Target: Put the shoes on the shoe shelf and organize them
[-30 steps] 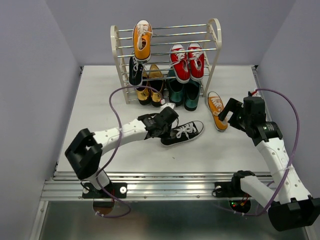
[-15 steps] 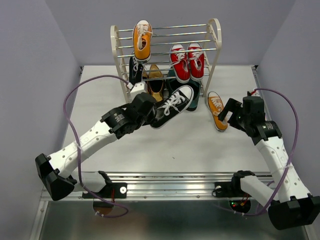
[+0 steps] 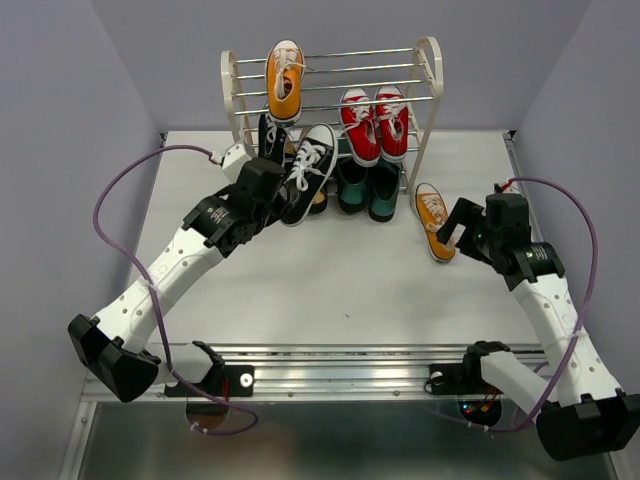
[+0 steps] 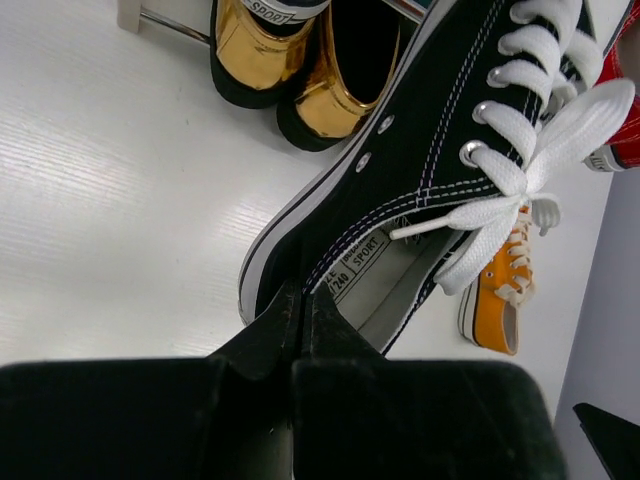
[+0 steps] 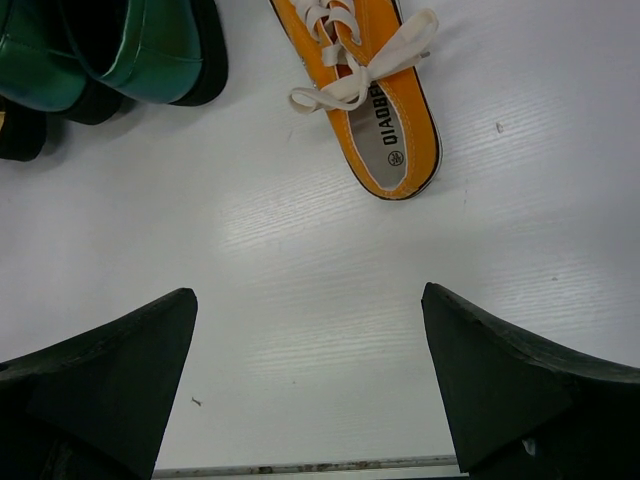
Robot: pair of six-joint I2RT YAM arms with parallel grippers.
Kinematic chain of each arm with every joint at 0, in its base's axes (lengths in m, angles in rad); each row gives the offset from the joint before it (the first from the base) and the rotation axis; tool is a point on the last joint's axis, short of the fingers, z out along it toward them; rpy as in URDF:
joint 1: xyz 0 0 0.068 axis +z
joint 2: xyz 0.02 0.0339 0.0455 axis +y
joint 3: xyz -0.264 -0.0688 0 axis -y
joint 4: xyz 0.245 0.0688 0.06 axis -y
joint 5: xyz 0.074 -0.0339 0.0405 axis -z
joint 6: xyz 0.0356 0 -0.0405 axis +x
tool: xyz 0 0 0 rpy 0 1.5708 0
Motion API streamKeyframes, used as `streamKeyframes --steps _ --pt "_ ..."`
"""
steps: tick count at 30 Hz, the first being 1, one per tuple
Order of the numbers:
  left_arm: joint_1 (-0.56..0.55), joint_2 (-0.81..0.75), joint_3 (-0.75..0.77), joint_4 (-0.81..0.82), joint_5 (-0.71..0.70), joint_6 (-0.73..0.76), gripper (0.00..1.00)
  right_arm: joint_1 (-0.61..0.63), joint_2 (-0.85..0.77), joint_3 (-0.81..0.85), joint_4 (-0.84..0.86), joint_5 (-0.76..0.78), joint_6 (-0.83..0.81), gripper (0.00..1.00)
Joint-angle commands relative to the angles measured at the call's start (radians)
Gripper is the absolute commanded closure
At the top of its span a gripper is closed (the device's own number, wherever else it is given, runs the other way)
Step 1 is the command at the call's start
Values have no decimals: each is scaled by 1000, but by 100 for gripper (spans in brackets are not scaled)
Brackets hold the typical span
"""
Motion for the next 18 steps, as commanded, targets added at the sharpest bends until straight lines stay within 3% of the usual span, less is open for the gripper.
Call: streamKeyframes --steps 1,18 --pt "1 -30 39 181 -49 -81 100 -3 -34 38 -3 10 -12 0" --pt "13 95 68 355 -189 -254 100 -3 -64 57 -53 11 -12 0"
